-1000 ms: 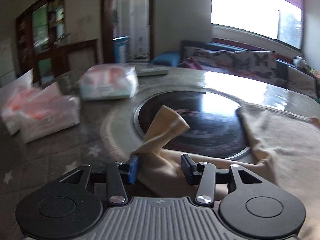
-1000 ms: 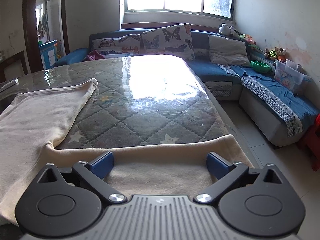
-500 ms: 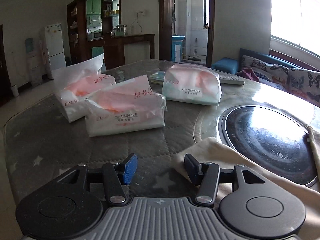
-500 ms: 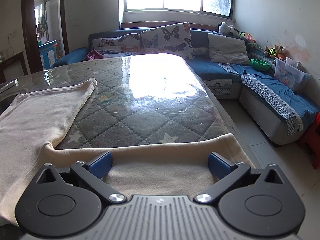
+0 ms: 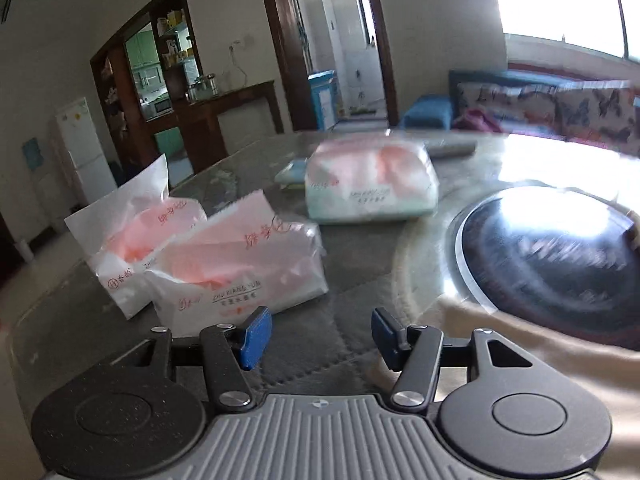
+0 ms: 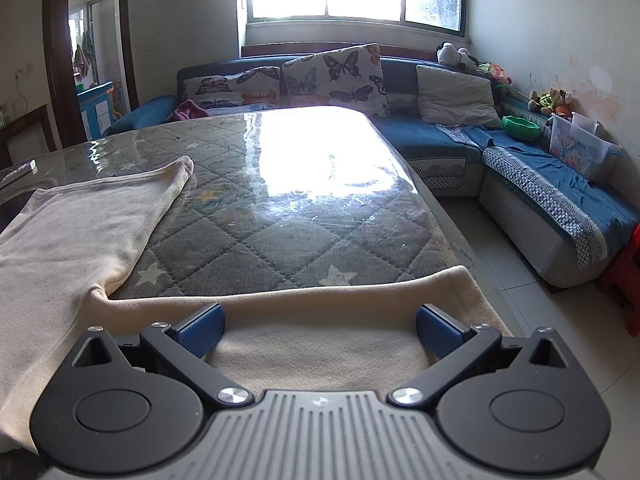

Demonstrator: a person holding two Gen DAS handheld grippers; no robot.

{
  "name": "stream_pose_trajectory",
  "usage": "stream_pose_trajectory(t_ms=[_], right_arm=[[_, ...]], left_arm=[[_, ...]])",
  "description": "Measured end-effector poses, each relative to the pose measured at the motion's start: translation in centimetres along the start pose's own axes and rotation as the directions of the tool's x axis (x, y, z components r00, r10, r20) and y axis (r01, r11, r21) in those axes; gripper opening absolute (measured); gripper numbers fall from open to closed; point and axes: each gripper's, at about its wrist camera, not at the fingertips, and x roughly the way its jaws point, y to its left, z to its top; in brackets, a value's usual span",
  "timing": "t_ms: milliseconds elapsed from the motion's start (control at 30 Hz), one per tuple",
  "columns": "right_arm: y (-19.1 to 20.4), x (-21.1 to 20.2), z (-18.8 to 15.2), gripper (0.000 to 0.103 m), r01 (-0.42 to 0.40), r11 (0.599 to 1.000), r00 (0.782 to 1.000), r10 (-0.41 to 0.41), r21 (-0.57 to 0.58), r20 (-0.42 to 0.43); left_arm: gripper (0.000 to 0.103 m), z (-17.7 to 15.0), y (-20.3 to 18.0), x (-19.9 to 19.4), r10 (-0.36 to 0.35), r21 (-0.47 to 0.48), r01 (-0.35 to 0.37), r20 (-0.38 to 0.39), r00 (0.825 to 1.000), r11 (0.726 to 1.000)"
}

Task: Fold clothes
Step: 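Move the left tool toward the sweatshirt sleeve near the cooktop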

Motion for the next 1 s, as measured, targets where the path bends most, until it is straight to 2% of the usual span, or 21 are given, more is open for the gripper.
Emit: stream_pose_trajectory(t_ms=[100, 167, 300, 333, 533, 633, 1000], right_arm=[[0.0, 0.0, 0.0, 0.103, 0.000, 1.000, 1.000, 0.000, 0.000, 0.000], [0.0, 0.0, 0.0, 0.103, 0.000, 1.000, 1.000, 0.000, 0.000, 0.000], [0.0, 0.0, 0.0, 0.103, -0.001, 1.000, 1.000, 0.001, 0.000, 0.000], [0.0, 0.0, 0.0, 0.103, -0.001, 1.000, 1.000, 0.001, 0.000, 0.000], [0.0, 0.0, 0.0, 0.103, -0.001, 1.000, 1.000, 0.001, 0.001, 0.000], [0.0, 0.0, 0.0, 0.103, -0.001, 1.000, 1.000, 0.001, 0.001, 0.000], [0.0, 0.0, 0.0, 0.103, -0.001, 1.000, 1.000, 0.001, 0.001, 0.001]], left_arm=[[0.059, 0.1, -0.7, -1.7, -0.070, 0.004, 0.070, 0.035, 0.997, 0.998], [0.060, 0.2, -1.4, -2.3, -0.140, 0.019, 0.140, 0.037, 0.989, 0.990], [0.062, 0.5, -3.1, -2.2, -0.252, 0.054, 0.252, 0.007, 0.968, 0.966], [0.062, 0.5, -3.5, -2.0, -0.260, 0.068, 0.260, -0.001, 0.965, 0.963], [0.062, 0.2, -5.0, 0.3, -0.274, 0.141, 0.282, -0.075, 0.959, 0.949], [0.068, -0.1, -5.3, 0.3, -0.245, 0.196, 0.251, -0.057, 0.968, 0.948], [0.074, 0.4, -4.7, 1.7, -0.183, 0.235, 0.187, -0.038, 0.982, 0.954]])
